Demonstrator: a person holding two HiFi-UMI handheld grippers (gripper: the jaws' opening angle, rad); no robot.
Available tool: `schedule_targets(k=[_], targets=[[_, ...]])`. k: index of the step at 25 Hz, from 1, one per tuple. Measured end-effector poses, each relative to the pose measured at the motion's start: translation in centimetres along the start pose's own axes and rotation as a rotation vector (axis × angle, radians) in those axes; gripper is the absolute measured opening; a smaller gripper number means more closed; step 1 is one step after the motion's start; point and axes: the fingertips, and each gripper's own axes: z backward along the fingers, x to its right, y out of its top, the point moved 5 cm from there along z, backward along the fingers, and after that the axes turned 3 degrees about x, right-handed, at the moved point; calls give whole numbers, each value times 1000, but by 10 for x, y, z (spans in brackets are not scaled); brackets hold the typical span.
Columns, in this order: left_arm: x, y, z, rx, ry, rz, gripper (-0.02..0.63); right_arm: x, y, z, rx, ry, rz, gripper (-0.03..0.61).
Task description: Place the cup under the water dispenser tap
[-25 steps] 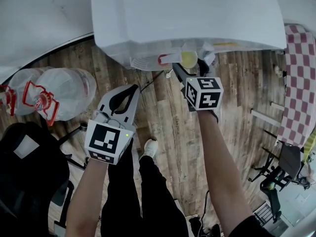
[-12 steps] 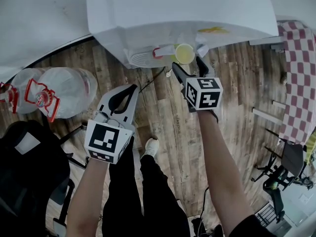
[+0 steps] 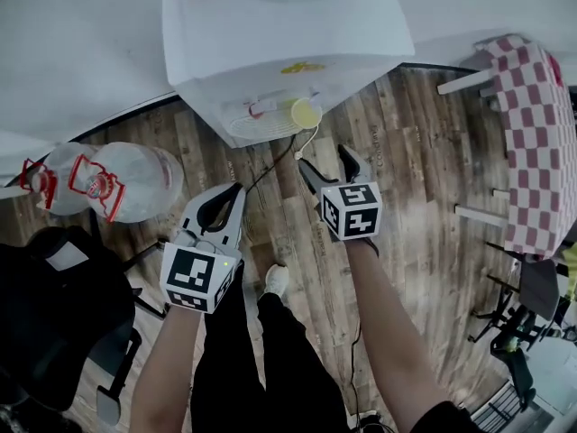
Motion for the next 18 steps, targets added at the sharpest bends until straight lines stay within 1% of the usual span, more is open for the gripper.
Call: schedule_targets(k=[4,9,10,11,12,15,17,18], targets=[[32,26,27,8,15,-2,14,-16,10,48,17,46,-13,365],[79,54,62,14,12,3,14,-36,17,114,34,93,-43,353],[86,58,67,17,9,-1,14,-39,20,124,46,93,-39,330],[93,61,73,20,5,-2,14,-41,22,135,59,90,-36,280],[102,65,80,21,-1,3,14,-43,24,147,69,89,-37,250],[128,77,103,22,-17,27,14,-48,30,186,90,99,-48,210],[140,85,119,32,-16,22,14,-52,35,209,117,107,-54,180],[147,86,130,34,-15,18,14,-56,34,222,126,113,-67,145]])
